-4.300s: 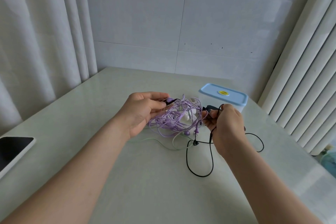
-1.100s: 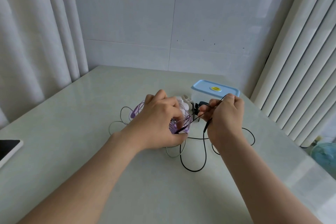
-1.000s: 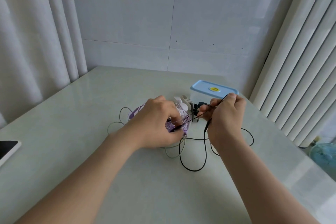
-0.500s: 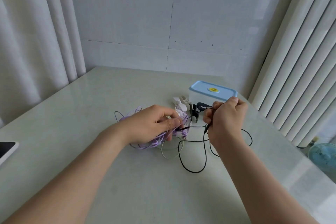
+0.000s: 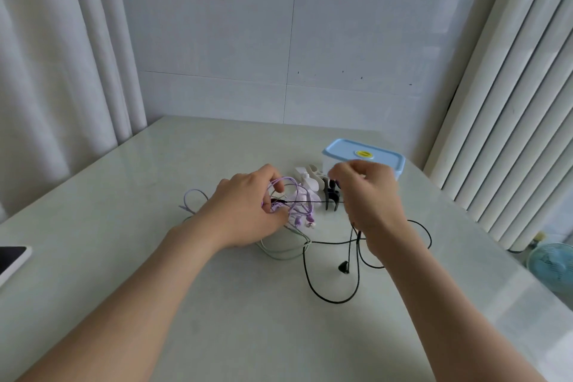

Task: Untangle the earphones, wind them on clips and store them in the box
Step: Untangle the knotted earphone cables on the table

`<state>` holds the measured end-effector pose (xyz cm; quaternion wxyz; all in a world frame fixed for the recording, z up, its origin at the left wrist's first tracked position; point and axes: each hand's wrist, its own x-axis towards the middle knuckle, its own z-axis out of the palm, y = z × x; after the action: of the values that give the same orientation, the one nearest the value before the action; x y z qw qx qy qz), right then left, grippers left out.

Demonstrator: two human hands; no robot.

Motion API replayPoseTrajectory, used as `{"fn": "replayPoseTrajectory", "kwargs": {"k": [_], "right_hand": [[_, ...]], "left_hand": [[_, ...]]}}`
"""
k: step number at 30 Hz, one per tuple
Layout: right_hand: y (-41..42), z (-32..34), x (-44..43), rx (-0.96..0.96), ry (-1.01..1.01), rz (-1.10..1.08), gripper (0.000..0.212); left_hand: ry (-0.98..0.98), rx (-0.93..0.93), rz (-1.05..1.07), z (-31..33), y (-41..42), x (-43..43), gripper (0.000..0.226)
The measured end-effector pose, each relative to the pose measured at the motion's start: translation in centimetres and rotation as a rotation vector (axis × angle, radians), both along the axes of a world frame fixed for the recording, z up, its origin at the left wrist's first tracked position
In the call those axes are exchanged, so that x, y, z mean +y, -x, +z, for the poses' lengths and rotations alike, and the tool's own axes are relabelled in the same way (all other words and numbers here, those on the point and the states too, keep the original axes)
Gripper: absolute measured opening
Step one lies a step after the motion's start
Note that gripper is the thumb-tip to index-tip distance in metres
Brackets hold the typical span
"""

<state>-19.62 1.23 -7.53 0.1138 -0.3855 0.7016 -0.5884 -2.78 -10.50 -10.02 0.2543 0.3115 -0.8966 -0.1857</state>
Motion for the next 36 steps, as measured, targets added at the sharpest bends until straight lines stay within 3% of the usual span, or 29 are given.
{"fn": "replayPoseTrajectory", "kwargs": {"k": [3, 7, 14, 16, 21, 24, 27, 31, 36], "right_hand": [[0.0, -1.1, -0.3, 0.455, -0.3, 0.034, 0.037], [-0.2, -2.1, -0.6, 0.642, -0.475, 0.138, 0.045], [-0.5, -1.8, -0.9, 0.589, -0.235, 0.162, 0.016], [-0.5, -2.2, -1.0, 0.642, -0.225, 0.141, 0.019], [-0.7, -1.3, -0.7, 0.508, -0.135, 0.225, 0.02], [-0.8, -1.4, -0.5, 0.354, -0.128, 0.272, 0.023], [-1.1, -1.2, -0.2, 0.233, -0.143, 0.278, 0.024], [-1.6, -0.9, 0.0, 0.228, -0.256, 0.326, 0.023], [-2.2, -1.5, -0.2, 0.293, -0.277, 0.368, 0.032]], "left_hand": [[0.034, 0.003, 0.049, -0.1, -0.1, -0.4, 0.021], [0.099, -0.018, 0.1, -0.1, 0.0, -0.4, 0.021], [0.082, 0.095, 0.155, 0.0, -0.1, -0.7, 0.017], [0.056, 0.124, 0.173, 0.0, 0.0, -0.9, 0.014], [-0.007, -0.043, 0.091, -0.3, -0.1, -1.3, 0.03], [-0.001, -0.074, 0.066, -0.6, -0.2, -1.2, 0.039], [0.042, -0.004, 0.094, -1.0, 0.0, -1.6, 0.025], [-0.006, 0.136, 0.094, -0.7, 0.4, -1.3, 0.011], [-0.059, 0.198, 0.031, -0.3, 0.4, -0.3, 0.016]]}}
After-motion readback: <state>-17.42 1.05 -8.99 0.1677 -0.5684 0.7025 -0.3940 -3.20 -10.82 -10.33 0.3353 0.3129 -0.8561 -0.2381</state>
